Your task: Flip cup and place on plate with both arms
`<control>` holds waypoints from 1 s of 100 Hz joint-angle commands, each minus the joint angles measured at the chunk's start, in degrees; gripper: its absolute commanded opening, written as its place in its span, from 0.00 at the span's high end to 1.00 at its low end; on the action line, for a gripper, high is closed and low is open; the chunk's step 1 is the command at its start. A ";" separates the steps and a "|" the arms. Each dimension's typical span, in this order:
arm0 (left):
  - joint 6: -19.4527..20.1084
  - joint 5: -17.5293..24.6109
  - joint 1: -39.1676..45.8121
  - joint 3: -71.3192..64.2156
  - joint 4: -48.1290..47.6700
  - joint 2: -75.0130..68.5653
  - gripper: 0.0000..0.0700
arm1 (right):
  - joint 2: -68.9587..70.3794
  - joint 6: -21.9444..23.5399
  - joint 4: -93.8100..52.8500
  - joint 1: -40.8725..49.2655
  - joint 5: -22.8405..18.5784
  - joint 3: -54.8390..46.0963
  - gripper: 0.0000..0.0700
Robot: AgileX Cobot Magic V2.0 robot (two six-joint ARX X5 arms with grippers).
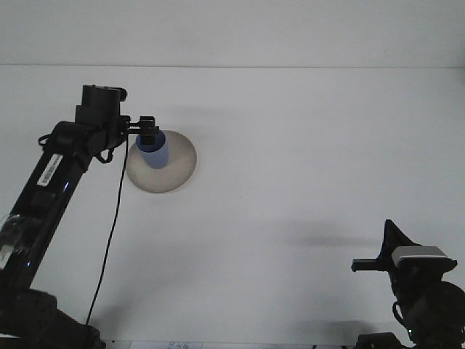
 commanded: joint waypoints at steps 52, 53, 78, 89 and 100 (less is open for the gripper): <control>-2.97 -0.52 -5.92 -49.11 23.08 -52.30 0.22 | 0.17 0.76 0.52 0.00 0.00 0.55 1.00; -2.99 -0.52 -5.92 -49.83 22.97 -53.16 0.22 | 0.17 0.76 0.52 0.00 0.00 0.55 1.00; -2.97 -0.52 -5.92 -60.37 20.15 -69.51 0.85 | 0.17 0.76 0.52 0.00 0.00 0.55 1.00; -2.73 -0.57 -5.86 -60.96 19.50 -72.26 0.99 | 0.17 0.74 0.57 0.00 0.00 0.55 1.00; -2.58 -0.55 -5.86 -60.96 19.28 -72.57 0.99 | 0.17 0.76 0.59 0.00 0.02 0.55 1.00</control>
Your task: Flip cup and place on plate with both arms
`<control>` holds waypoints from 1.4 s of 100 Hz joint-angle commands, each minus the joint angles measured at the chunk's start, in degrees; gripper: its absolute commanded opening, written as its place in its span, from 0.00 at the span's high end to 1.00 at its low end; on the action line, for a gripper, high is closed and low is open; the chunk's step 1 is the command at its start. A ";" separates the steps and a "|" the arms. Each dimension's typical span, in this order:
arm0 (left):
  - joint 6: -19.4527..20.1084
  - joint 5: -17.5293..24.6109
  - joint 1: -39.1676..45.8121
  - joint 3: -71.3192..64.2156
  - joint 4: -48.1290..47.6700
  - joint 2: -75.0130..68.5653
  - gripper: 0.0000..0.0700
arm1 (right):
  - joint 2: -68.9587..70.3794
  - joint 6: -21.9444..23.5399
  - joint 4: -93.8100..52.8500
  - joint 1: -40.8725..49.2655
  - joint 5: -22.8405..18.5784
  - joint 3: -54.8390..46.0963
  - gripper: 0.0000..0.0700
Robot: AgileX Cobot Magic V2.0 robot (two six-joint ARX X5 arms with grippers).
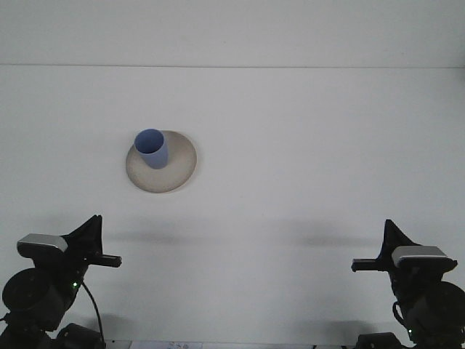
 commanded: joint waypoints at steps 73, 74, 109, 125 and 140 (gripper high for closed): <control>0.79 -0.35 -0.15 0.44 0.55 0.22 0.98 | 0.17 0.76 0.59 0.00 0.02 0.55 1.00; 0.92 -0.33 -0.15 0.44 0.63 0.24 0.98 | 0.17 0.79 0.59 0.00 0.00 0.55 1.00; 12.13 3.19 4.57 -11.41 18.67 -6.10 0.98 | 0.17 0.76 0.61 0.00 0.00 0.55 1.00; 12.17 7.17 9.60 -22.29 23.02 -14.67 0.98 | 0.17 0.79 0.61 0.00 0.02 0.55 1.00; 11.85 8.52 12.41 -29.55 23.47 -19.69 0.98 | 0.17 0.76 0.61 0.00 0.00 0.55 1.00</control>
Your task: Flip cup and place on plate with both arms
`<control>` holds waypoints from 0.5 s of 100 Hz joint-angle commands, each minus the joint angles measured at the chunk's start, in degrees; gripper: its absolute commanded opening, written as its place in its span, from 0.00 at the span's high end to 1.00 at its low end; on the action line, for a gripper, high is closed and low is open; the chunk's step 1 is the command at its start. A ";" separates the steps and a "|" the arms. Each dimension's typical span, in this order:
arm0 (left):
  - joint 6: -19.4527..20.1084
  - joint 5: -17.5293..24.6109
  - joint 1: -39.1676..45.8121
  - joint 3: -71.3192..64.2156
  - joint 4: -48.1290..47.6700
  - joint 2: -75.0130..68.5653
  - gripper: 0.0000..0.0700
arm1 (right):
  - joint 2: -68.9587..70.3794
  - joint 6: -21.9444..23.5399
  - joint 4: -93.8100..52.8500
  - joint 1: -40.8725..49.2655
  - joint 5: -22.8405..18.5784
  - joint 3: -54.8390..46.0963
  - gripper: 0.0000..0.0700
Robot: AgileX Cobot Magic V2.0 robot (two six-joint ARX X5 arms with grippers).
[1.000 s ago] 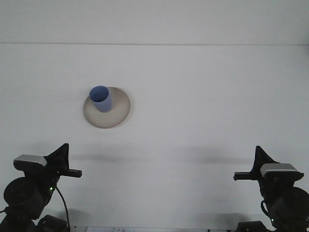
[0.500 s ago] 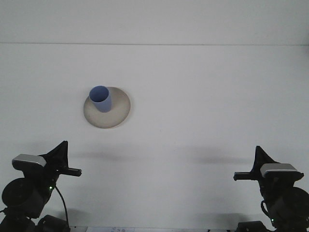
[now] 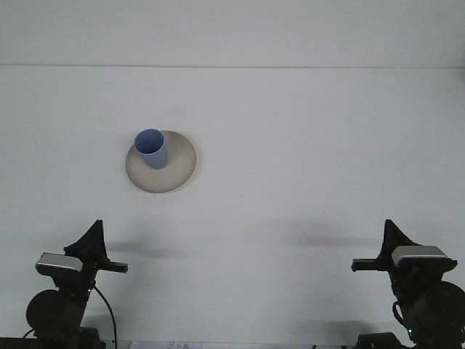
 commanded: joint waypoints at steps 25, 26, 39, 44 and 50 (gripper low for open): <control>-0.92 0.46 0.96 -5.46 2.86 0.00 0.98 | 0.13 0.74 1.01 0.00 0.00 0.57 1.00; -1.05 0.52 0.96 -5.68 3.19 0.00 0.98 | 0.13 0.74 1.01 0.00 0.00 0.57 1.00; -1.92 0.87 0.98 -8.37 7.48 0.00 0.98 | 0.15 0.74 1.01 0.00 0.00 0.57 1.00; -1.92 1.01 0.98 -8.68 7.85 0.00 0.98 | 0.15 0.76 1.01 0.00 0.00 0.57 1.00; -1.84 1.01 0.98 -8.68 8.17 0.00 0.98 | 0.15 0.74 1.01 0.00 0.00 0.57 1.00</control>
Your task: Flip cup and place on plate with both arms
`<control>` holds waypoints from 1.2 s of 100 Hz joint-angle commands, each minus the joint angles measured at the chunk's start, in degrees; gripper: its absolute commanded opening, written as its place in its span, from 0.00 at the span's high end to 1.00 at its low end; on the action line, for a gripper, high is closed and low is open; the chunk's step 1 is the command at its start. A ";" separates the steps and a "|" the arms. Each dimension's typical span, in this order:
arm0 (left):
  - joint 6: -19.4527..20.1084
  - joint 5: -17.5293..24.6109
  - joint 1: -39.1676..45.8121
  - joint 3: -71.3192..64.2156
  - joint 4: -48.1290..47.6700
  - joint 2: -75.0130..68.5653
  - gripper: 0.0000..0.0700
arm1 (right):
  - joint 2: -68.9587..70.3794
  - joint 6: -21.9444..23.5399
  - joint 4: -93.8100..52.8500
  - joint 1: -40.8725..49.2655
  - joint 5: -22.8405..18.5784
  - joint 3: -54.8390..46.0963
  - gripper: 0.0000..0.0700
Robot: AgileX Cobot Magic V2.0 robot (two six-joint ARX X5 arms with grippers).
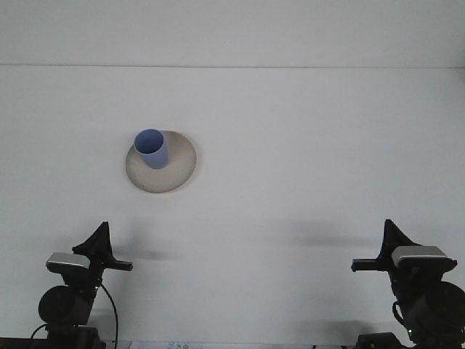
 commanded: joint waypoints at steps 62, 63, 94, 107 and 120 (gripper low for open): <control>-0.57 0.42 0.07 -1.11 1.33 -0.17 0.98 | 0.17 0.74 0.90 0.00 0.02 0.57 1.00; -0.59 0.42 0.07 -1.11 1.33 -0.17 0.98 | 0.17 0.74 0.90 0.00 0.02 0.57 1.00; -0.59 0.42 0.07 -1.11 1.31 -0.17 0.98 | -2.40 0.74 2.32 0.11 0.04 -2.49 1.00; -0.59 0.42 0.07 -1.11 1.31 -0.17 0.98 | -8.24 0.74 10.60 0.11 0.02 -11.52 1.00; -0.57 0.42 0.07 -1.11 1.31 -0.17 0.98 | -15.02 0.74 14.36 0.11 0.00 -21.27 1.00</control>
